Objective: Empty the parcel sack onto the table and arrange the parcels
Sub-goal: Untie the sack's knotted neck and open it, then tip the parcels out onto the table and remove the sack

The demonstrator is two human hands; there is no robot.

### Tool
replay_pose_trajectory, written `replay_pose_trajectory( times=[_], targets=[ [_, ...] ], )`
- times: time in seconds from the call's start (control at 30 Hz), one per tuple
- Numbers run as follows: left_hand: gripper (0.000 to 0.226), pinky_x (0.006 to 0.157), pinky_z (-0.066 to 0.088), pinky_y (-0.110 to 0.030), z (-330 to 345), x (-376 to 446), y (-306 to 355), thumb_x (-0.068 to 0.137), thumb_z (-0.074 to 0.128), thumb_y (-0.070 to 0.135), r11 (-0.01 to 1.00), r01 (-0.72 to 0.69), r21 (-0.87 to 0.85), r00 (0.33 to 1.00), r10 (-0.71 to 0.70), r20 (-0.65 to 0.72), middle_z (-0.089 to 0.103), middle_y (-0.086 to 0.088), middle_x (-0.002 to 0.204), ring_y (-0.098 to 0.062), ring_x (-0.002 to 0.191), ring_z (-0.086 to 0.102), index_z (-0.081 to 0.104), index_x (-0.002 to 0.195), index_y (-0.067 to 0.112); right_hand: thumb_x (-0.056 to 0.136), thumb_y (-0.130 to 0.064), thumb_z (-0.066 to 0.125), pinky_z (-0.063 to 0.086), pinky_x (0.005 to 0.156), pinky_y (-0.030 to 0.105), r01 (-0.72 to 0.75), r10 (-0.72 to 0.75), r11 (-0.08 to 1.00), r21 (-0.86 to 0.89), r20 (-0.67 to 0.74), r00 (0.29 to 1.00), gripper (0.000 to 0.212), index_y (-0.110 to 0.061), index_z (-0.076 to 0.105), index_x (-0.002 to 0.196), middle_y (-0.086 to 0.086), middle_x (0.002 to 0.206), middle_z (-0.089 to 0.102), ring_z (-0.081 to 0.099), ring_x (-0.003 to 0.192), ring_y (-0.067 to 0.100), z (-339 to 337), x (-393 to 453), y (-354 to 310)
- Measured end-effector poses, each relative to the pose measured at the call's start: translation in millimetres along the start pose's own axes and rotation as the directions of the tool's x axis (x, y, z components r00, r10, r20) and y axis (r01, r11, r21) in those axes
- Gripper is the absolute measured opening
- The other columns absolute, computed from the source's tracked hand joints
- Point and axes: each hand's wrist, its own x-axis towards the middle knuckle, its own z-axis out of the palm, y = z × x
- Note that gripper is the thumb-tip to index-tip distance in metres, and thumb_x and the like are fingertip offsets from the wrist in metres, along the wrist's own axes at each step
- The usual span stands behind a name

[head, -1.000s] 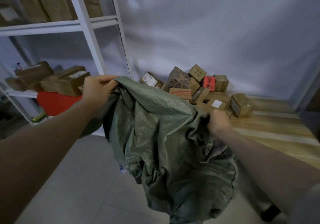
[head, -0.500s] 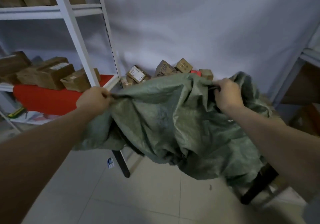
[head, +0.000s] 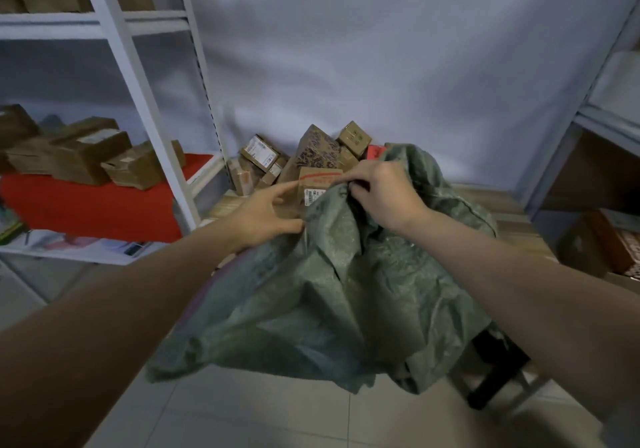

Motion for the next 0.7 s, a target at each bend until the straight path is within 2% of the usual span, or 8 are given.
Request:
replay_pose_trajectory(
  times=[0.07, 0.17, 0.23, 0.37, 0.43, 0.5, 0.63, 0.7],
  targets=[
    [0.062, 0.099, 0.043, -0.030, 7.9, 3.7, -6.8, 0.079, 0.080, 0.017, 1.000, -0.001, -0.028, 1.000, 0.001, -0.002, 0.061, 0.007, 0.125, -0.012, 0.113, 0.055, 0.056, 0.136, 0.020, 0.088, -0.004, 0.059, 0.053, 0.091, 0.048, 0.059, -0.059, 0.998, 0.028, -0.004, 0.998, 0.031, -0.022, 0.078, 0.105, 0.001, 0.106, 0.073, 0.066, 0.103, 0.024, 7.2, -3.1, -5.4],
    [0.004, 0.085, 0.053, -0.039, 14.3, 6.9, -22.0, 0.082, 0.077, 0.017, 0.996, -0.061, 0.068, 0.990, 0.068, -0.122, 0.072, 0.004, 0.084, -0.014, 0.079, 0.063, 0.077, 0.086, 0.019, 0.085, 0.005, 0.061, 0.051, 0.100, 0.041, 0.164, -0.167, 0.982, 0.093, 0.034, 0.985, 0.034, -0.013, 0.076, 0.109, 0.005, 0.114, 0.071, 0.066, 0.108, 0.021, 10.3, -8.1, -7.0],
    [0.002, 0.082, 0.054, -0.040, 11.6, 8.2, -33.9, 0.082, 0.077, 0.015, 0.993, -0.065, 0.101, 0.980, 0.083, -0.183, 0.072, 0.004, 0.080, -0.016, 0.077, 0.064, 0.078, 0.084, 0.015, 0.083, 0.005, 0.058, 0.044, 0.108, 0.040, 0.113, -0.114, 0.993, 0.030, 0.043, 0.993, 0.047, -0.013, 0.067, 0.125, 0.005, 0.130, 0.061, 0.057, 0.121, 0.022, 6.9, -11.1, -1.9],
    [0.011, 0.086, 0.054, -0.042, 3.8, 0.5, -44.7, 0.083, 0.076, 0.013, 0.993, -0.038, 0.115, 0.978, 0.060, -0.201, 0.076, -0.007, 0.091, -0.027, 0.088, 0.068, 0.079, 0.093, 0.009, 0.080, 0.001, 0.059, 0.028, 0.114, 0.045, -0.204, 0.157, 0.909, -0.363, -0.156, 0.975, 0.072, -0.020, 0.041, 0.147, 0.008, 0.146, 0.043, 0.034, 0.137, 0.029, -7.2, -9.5, 27.8],
    [0.009, 0.086, 0.053, -0.041, 2.2, -2.7, -49.0, 0.083, 0.075, 0.013, 0.995, -0.023, 0.100, 0.979, 0.043, -0.200, 0.075, -0.008, 0.090, -0.029, 0.089, 0.068, 0.078, 0.092, 0.010, 0.082, -0.011, 0.066, 0.029, 0.109, 0.047, -0.338, 0.322, 0.818, -0.465, -0.116, 0.940, 0.076, -0.017, 0.032, 0.149, 0.013, 0.146, 0.040, 0.032, 0.135, 0.034, -10.6, -7.9, 42.0],
    [0.006, 0.086, 0.054, -0.043, 1.3, -4.8, -51.2, 0.083, 0.075, 0.013, 0.997, -0.018, 0.072, 0.978, 0.032, -0.206, 0.074, -0.007, 0.089, -0.030, 0.088, 0.068, 0.078, 0.089, 0.014, 0.081, -0.022, 0.071, 0.029, 0.106, 0.047, -0.378, 0.429, 0.775, -0.506, -0.018, 0.903, 0.076, -0.017, 0.033, 0.148, 0.015, 0.143, 0.042, 0.032, 0.133, 0.036, -5.7, -9.8, 51.3],
    [0.008, 0.087, 0.055, -0.045, -3.0, -7.5, -57.5, 0.084, 0.074, 0.012, 0.999, 0.000, 0.033, 0.978, 0.007, -0.210, 0.074, -0.009, 0.089, -0.032, 0.088, 0.068, 0.076, 0.086, 0.020, 0.083, -0.007, 0.062, 0.027, 0.107, 0.046, -0.151, 0.170, 0.853, -0.500, -0.008, 0.985, 0.058, -0.022, 0.050, 0.138, 0.007, 0.139, 0.047, 0.034, 0.133, 0.030, 15.7, -19.5, 54.1],
    [0.007, 0.086, 0.054, -0.047, -5.6, -10.6, -59.5, 0.085, 0.073, 0.012, 0.998, -0.011, 0.060, 0.974, 0.024, -0.227, 0.074, -0.012, 0.088, -0.035, 0.088, 0.067, 0.078, 0.091, 0.014, 0.085, -0.007, 0.060, 0.026, 0.110, 0.047, -0.185, 0.187, 0.830, -0.526, -0.050, 0.981, 0.059, -0.021, 0.046, 0.141, 0.008, 0.142, 0.045, 0.033, 0.135, 0.031, 23.1, -18.0, 53.7]
  ],
)
